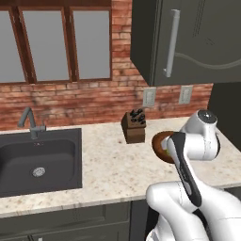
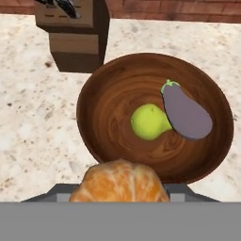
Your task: Take the eggplant, tangerine, and pear from the freezer and place them in the bowl on the counter.
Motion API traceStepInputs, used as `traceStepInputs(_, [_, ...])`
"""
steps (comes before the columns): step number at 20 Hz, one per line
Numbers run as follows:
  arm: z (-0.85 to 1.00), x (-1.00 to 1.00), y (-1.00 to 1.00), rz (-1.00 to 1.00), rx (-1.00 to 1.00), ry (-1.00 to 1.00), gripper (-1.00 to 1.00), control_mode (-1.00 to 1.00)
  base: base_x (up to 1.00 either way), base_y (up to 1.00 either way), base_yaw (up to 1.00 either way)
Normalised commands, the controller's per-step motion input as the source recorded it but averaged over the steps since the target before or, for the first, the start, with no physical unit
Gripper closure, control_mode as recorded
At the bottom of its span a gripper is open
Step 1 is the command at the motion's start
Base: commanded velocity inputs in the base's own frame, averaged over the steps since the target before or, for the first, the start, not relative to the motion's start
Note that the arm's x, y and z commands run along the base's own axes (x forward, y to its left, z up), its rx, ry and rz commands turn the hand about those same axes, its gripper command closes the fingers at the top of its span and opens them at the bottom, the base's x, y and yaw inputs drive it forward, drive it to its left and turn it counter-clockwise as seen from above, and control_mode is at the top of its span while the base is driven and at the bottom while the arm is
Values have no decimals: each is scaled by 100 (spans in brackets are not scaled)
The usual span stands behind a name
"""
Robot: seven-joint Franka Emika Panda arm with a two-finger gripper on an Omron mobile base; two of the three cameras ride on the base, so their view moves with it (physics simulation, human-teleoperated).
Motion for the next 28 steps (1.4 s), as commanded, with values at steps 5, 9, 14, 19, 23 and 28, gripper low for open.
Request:
traceStepInputs(5, [-22, 28, -19, 0, 0, 5, 100, -100, 0, 0, 0])
traceStepInputs(9, [-26, 22, -14, 0, 0, 6, 100, -100, 0, 0, 0])
traceStepInputs(14, [-26, 18, -2, 0, 0, 5, 100, -100, 0, 0, 0])
traceStepInputs(19, [-25, 22, 0, 0, 0, 5, 100, -100, 0, 0, 0])
traceStepInputs(23, [-24, 18, 0, 0, 0, 4, 100, -100, 0, 0, 0])
traceStepInputs(28, [-20, 18, 0, 0, 0, 3, 100, -100, 0, 0, 0])
